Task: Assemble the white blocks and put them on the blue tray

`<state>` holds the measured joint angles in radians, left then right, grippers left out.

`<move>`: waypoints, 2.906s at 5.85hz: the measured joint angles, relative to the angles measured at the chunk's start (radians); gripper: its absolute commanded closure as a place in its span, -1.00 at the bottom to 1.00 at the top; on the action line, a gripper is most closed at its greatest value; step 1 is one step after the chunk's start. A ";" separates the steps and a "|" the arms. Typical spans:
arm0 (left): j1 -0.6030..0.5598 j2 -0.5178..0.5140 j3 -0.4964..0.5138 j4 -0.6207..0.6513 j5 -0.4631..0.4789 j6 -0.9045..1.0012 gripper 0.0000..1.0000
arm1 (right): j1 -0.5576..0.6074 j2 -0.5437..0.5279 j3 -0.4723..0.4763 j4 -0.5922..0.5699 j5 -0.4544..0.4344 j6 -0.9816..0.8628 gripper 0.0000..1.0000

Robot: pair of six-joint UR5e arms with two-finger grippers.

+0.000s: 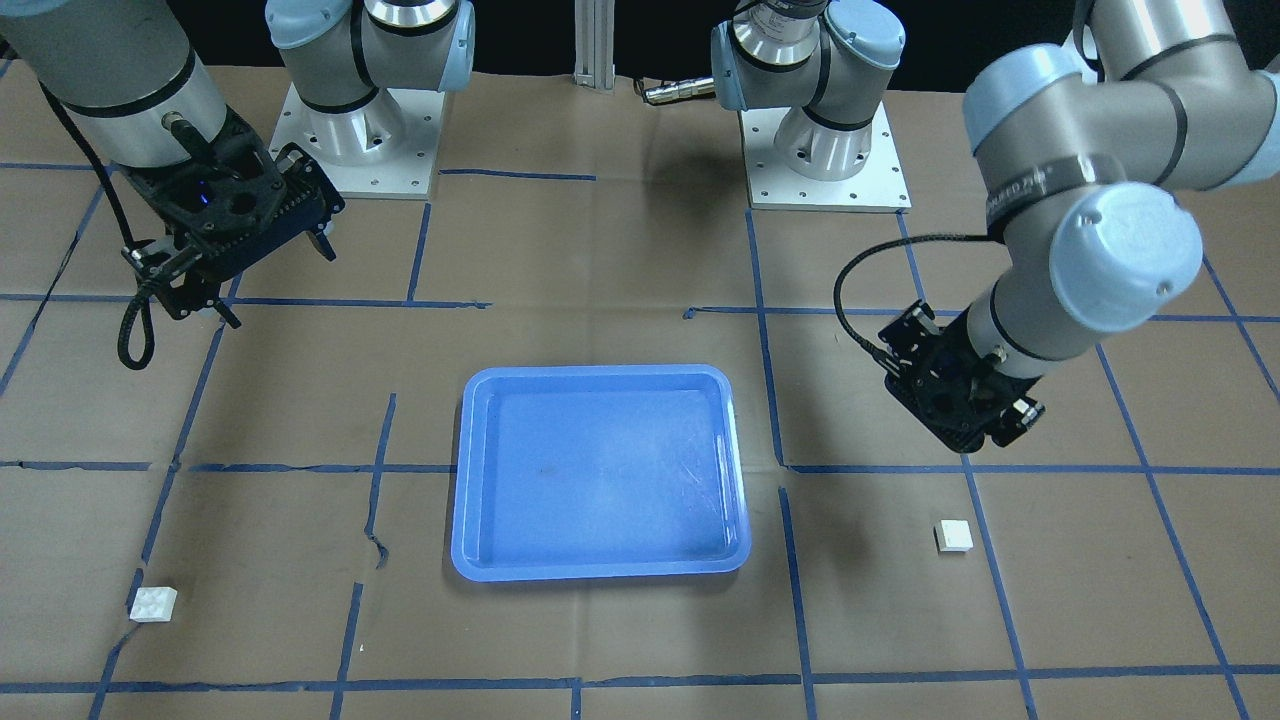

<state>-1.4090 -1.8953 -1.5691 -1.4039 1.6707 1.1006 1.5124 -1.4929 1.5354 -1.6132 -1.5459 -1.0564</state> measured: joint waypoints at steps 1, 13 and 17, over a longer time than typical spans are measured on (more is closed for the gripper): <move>0.016 -0.051 -0.010 0.106 0.001 0.142 -0.96 | -0.051 0.016 -0.001 -0.013 0.002 -0.224 -1.00; 0.124 -0.256 -0.060 0.387 -0.046 0.726 0.54 | -0.361 0.523 -0.283 -0.183 0.181 -0.945 -1.00; 0.112 -0.220 -0.045 0.348 -0.044 0.742 0.91 | -0.428 0.654 -0.280 -0.190 0.411 -1.068 -1.00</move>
<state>-1.2968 -2.1157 -1.6138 -1.0564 1.6269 1.8429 1.0843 -0.8390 1.2549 -1.8028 -1.1351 -2.1240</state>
